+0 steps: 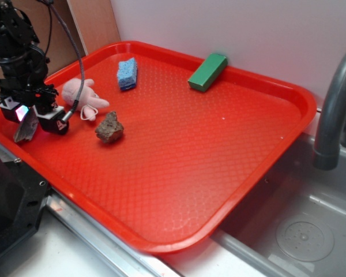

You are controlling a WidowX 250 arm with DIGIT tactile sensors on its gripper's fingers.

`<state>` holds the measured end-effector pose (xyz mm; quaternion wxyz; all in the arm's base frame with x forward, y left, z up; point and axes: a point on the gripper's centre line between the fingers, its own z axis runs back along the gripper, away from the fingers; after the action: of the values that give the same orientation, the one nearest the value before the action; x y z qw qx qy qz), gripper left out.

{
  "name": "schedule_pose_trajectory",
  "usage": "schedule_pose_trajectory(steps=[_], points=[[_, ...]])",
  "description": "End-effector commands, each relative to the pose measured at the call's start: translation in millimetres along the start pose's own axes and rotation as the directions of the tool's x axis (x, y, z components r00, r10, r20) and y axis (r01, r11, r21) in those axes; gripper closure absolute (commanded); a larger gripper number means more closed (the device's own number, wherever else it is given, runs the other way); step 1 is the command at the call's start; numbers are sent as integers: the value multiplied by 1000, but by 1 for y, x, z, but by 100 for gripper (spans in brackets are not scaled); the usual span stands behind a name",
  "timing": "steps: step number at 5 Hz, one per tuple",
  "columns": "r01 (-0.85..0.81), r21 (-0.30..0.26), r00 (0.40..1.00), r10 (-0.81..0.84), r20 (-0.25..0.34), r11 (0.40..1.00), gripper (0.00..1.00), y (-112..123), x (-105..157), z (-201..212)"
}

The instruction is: Grab the wood chip.

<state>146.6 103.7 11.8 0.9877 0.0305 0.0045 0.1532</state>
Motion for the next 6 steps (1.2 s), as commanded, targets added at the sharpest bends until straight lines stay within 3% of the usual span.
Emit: schedule_pose_trajectory(steps=[1,2,3,4,5,6], points=[[7,-81,1000,-5,27,997,100,-11,-15,-3],[6,-98,1000,-4,21,995,100,-11,-14,1],[66,-132,997,-61,37,989,100,-19,-14,38],[197,-85,980,-196,26,977,100,-53,2,90],[250,-32,964,-246,100,968,100,-88,5,143],[274,-27,953,-267,142,961,100,-110,14,195]])
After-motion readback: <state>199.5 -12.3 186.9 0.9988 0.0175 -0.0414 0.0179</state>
